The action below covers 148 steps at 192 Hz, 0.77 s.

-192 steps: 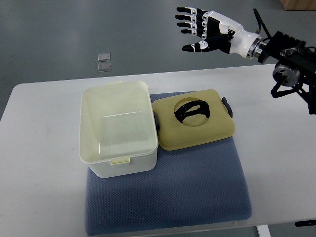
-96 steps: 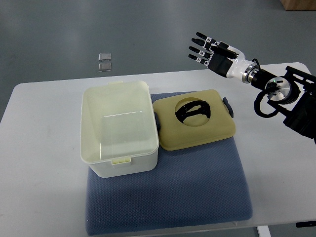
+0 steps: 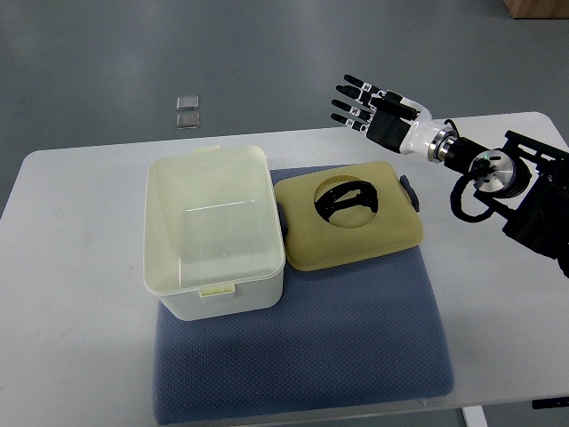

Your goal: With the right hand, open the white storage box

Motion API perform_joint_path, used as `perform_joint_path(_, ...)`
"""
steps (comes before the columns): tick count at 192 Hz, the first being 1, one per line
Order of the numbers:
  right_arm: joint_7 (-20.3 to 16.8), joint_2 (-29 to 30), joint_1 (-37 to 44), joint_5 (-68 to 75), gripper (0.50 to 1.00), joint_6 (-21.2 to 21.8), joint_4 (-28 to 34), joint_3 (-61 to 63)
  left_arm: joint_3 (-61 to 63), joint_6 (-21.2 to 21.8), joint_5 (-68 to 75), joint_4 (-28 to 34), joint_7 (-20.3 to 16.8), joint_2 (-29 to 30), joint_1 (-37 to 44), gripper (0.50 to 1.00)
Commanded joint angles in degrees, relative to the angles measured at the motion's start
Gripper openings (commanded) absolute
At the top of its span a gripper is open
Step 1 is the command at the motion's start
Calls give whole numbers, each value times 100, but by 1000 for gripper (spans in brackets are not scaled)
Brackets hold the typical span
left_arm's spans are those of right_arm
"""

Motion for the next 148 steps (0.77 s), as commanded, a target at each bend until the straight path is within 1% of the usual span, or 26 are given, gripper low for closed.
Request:
perform_joint_path(1, -53, 33, 0, 20, 930, -34, 1, 0, 0, -6, 0, 0, -1, 0, 4, 1000)
perform_joint_path(49, 9, 42, 0, -85, 930, -113, 1, 0, 0, 2, 0, 0, -1, 0, 4, 1000)
perform_joint_path(82, 27, 59, -70, -340, 932, -86, 1, -9, 0, -6, 0, 0, -1, 0, 4, 1000)
perform_joint_path(124, 35, 50, -88, -331, 930, -34, 1, 35, 0, -6, 0, 0, -1, 0, -5, 1000)
perform_joint_path(148, 44, 33, -88, -340, 930, -51, -114, 17, 0, 2, 0, 0, -1, 0, 4, 1000)
